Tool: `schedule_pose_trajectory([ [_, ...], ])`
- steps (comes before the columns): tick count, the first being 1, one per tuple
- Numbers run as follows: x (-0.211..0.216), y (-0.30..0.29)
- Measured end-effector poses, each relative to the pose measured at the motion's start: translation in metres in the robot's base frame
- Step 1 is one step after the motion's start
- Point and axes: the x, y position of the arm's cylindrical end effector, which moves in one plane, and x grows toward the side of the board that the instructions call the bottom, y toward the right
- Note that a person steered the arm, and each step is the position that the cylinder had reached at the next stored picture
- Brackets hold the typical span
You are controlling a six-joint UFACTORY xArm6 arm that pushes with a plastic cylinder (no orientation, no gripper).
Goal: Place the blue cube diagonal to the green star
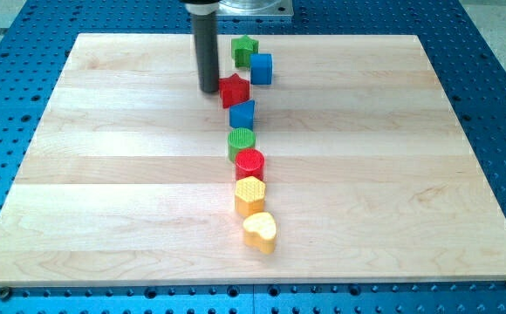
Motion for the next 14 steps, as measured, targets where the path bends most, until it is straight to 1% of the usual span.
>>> schedule_pose_trajectory([
  [1, 0.005, 0.014],
  [2, -0.004, -0.034],
  [3, -0.05, -0.065],
  [4, -0.105, -0.039],
  [5, -0.136, 0.017],
  [6, -0.136, 0.064],
  [7, -0.109, 0.151],
  [8, -0.053, 0.19],
  [9, -0.009, 0.138],
  [10, -0.009, 0.111],
  [11, -0.013, 0.11],
  [12, -0.027, 0.122],
  [13, -0.038, 0.151],
  [14, -0.047, 0.119],
])
